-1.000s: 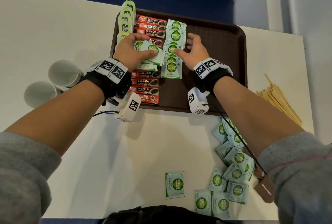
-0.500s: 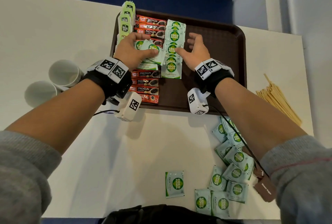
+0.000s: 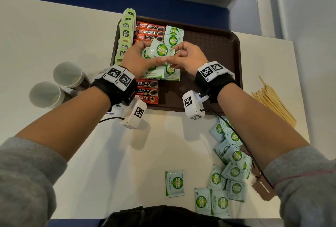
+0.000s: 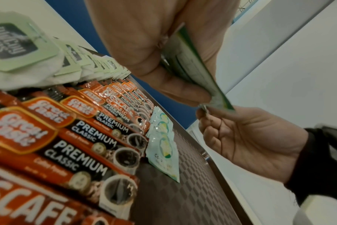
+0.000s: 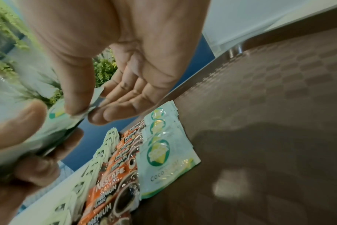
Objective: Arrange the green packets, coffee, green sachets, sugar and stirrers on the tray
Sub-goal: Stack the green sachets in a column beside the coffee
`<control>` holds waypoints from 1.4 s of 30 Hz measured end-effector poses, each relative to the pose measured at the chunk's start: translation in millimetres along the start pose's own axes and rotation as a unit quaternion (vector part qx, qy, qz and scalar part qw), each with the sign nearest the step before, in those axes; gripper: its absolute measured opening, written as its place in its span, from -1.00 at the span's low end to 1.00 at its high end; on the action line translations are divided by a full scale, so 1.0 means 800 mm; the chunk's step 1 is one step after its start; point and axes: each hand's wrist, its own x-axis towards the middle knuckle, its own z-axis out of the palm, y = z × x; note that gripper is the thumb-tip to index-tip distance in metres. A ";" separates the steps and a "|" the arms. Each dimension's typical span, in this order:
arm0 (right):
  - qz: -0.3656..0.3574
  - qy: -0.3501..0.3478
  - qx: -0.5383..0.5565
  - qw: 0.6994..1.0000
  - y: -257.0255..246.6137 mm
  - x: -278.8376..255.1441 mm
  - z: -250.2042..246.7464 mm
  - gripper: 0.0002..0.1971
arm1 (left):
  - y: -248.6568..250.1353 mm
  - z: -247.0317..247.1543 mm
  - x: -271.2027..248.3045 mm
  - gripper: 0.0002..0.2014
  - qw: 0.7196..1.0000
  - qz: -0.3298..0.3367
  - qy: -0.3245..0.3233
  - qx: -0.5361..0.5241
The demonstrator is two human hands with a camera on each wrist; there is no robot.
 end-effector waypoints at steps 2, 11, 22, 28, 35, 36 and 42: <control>0.000 0.011 0.024 1.000 -0.002 -0.001 -0.001 -0.78 | -0.002 -0.001 -0.003 -0.45 1.000 -0.002 -0.012 -0.005; -0.009 0.084 0.108 0.991 0.002 -0.005 -0.013 -0.80 | -0.007 -0.005 -0.011 -0.70 1.000 0.002 0.003 0.006; 0.075 0.044 -0.193 0.977 0.053 -0.016 -0.020 -0.75 | -0.018 -0.025 -0.013 -0.67 0.994 -0.018 0.094 0.055; 0.083 0.075 -0.201 0.973 0.061 -0.012 -0.006 -0.76 | -0.014 -0.021 -0.013 -0.65 0.994 -0.015 0.086 0.062; 0.114 0.099 -0.180 0.972 0.064 -0.007 0.002 -0.76 | -0.015 -0.024 -0.015 -0.65 0.994 -0.024 0.083 0.060; 0.118 0.103 -0.176 0.972 0.064 -0.007 0.003 -0.76 | -0.015 -0.024 -0.015 -0.65 0.994 -0.024 0.084 0.058; 0.131 0.106 -0.157 0.973 0.063 -0.003 0.007 -0.77 | -0.016 -0.022 -0.014 -0.69 0.995 -0.032 0.081 0.058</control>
